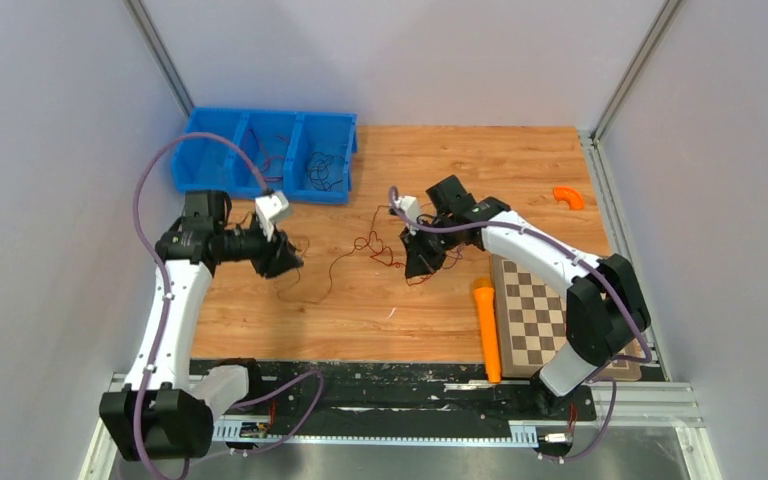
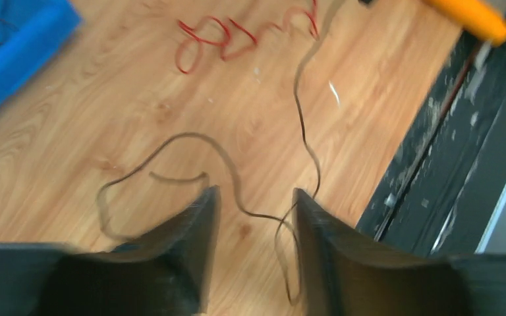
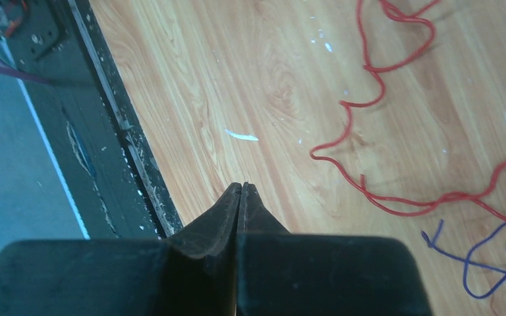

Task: Untangle the cables

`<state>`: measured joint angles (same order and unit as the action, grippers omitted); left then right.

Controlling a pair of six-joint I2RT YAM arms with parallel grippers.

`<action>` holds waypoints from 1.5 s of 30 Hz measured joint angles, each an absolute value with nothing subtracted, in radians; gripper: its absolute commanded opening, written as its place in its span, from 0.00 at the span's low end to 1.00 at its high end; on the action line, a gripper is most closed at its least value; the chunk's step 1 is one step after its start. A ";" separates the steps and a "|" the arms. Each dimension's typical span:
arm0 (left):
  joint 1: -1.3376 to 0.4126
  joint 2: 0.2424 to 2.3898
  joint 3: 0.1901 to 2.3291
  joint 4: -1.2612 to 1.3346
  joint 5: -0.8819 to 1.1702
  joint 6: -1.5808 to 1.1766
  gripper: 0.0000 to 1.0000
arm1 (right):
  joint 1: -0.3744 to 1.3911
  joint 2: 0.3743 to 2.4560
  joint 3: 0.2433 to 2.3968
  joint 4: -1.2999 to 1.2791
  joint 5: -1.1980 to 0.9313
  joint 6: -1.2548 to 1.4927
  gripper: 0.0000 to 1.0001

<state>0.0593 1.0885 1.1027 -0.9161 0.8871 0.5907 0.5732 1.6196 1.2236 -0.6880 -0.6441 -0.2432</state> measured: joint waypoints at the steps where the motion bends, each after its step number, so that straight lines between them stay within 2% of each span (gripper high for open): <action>1: 0.055 1.062 1.042 -0.935 0.888 0.637 0.82 | 0.599 1.620 1.227 -0.694 -0.619 -0.255 0.00; 2: 0.052 1.037 0.997 -0.945 0.892 0.669 0.91 | 0.623 1.620 1.233 -0.701 -0.598 -0.265 0.00; 4: 0.051 0.982 0.925 -0.926 0.928 0.671 0.98 | 0.674 1.623 1.253 -0.711 -0.561 -0.284 0.00; 8: -0.014 0.874 0.819 -0.755 0.997 0.555 1.00 | 0.728 1.649 1.310 -0.717 -0.529 -0.298 0.00; 11: -0.138 0.810 0.723 -0.553 0.992 0.430 1.00 | 0.746 1.670 1.343 -0.718 -0.514 -0.298 0.00; 18: -0.352 0.841 0.650 -0.239 0.951 0.231 0.99 | 0.774 1.682 1.363 -0.723 -0.495 -0.298 0.00; 20: -0.403 0.865 0.654 -0.184 0.925 0.206 0.88 | 0.777 1.682 1.363 -0.726 -0.493 -0.297 0.00; 22: -0.433 0.888 0.662 -0.148 0.900 0.185 0.59 | 0.778 1.682 1.364 -0.728 -0.490 -0.298 0.00; 23: -0.440 0.901 0.671 -0.141 0.892 0.179 0.27 | 0.778 1.682 1.364 -0.729 -0.487 -0.298 0.00; 25: -0.442 0.922 0.699 -0.162 0.889 0.183 0.02 | 0.769 1.682 1.364 -0.730 -0.484 -0.299 0.00; 30: -0.403 0.915 0.811 -0.373 0.881 0.324 0.00 | 0.668 1.682 1.336 -0.727 -0.497 -0.312 0.02; 34: -0.250 0.907 0.835 -0.639 0.861 0.558 0.00 | 0.489 1.713 1.302 -0.729 -0.499 -0.320 0.05; 37: -0.213 0.995 0.834 -0.797 0.800 0.701 0.00 | 0.373 1.757 1.299 -0.735 -0.508 -0.318 0.08; 40: -0.213 1.135 0.832 -0.841 0.731 0.758 0.00 | 0.323 1.766 1.294 -0.751 -0.526 -0.310 0.11; 42: -0.219 1.208 0.829 -0.839 0.678 0.776 0.22 | 0.331 1.765 1.295 -0.752 -0.550 -0.306 0.16; 43: -0.224 1.232 0.828 -0.836 0.654 0.789 0.50 | 0.337 1.765 1.295 -0.757 -0.562 -0.304 0.18; 44: -0.232 1.258 0.823 -0.825 0.624 0.798 0.61 | 0.343 1.764 1.294 -0.763 -0.578 -0.302 0.20; 45: -0.243 1.277 0.813 -0.806 0.596 0.810 0.82 | 0.347 1.761 1.293 -0.766 -0.590 -0.300 0.21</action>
